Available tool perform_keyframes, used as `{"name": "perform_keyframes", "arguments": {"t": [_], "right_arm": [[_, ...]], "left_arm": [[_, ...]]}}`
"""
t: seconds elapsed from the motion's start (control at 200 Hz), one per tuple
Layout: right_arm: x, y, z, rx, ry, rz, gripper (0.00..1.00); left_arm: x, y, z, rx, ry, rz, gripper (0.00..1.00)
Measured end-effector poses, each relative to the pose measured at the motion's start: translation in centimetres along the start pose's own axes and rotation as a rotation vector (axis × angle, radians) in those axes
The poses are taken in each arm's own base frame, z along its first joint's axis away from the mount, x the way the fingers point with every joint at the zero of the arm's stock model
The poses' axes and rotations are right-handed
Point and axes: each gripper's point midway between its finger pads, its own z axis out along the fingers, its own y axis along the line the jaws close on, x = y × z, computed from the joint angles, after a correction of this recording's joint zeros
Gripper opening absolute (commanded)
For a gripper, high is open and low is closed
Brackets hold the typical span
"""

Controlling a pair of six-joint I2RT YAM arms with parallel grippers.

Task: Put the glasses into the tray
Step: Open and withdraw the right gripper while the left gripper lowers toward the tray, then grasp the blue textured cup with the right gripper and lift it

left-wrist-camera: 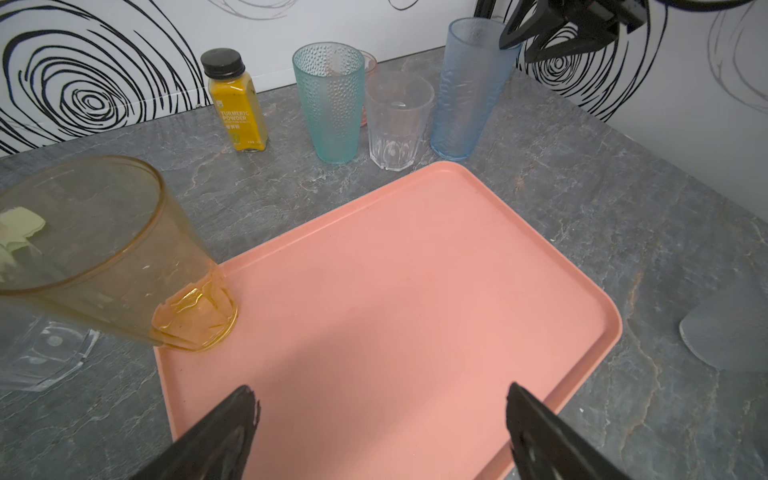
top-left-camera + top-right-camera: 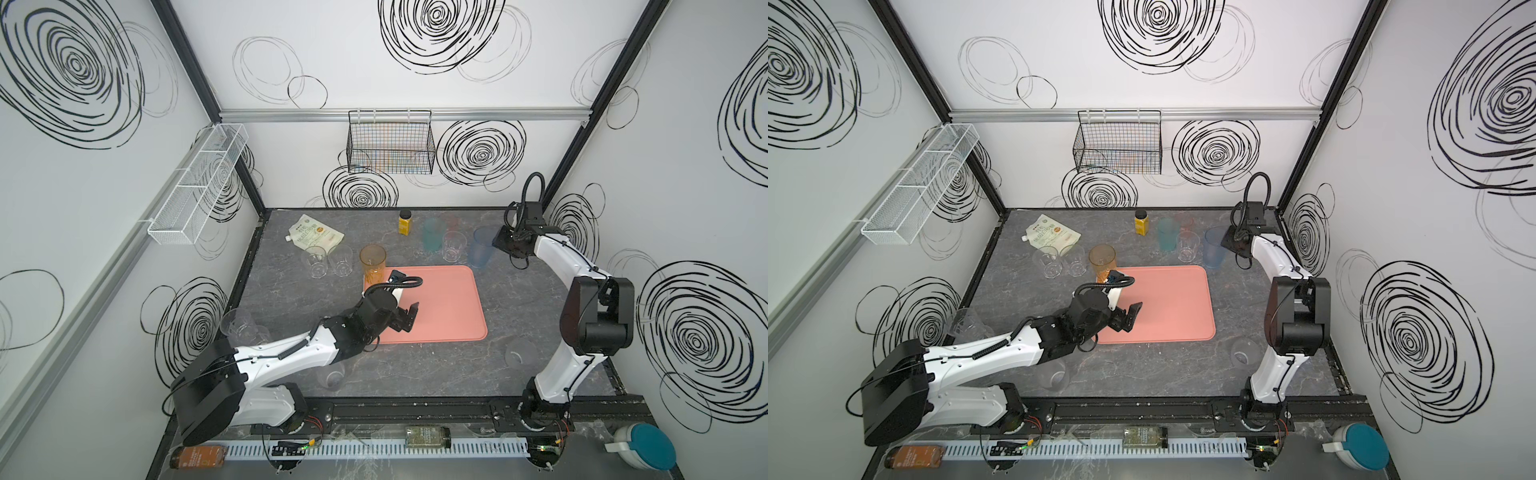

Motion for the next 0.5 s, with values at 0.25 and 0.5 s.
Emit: {"name": "perform_keyframes", "arguments": {"t": [0.25,0.5], "right_arm": [[0.1,-0.3,0.5,0.013,0.004,-0.004,0.29],[0.8,-1.2,1.2,0.097,0.012,-0.030,0.07]], "left_arm": [[0.2,0.2,0.0,-0.004,0.003,-0.001,0.96],[-1.0,0.5,-0.9,-0.004,-0.032,-0.014,0.96]]}}
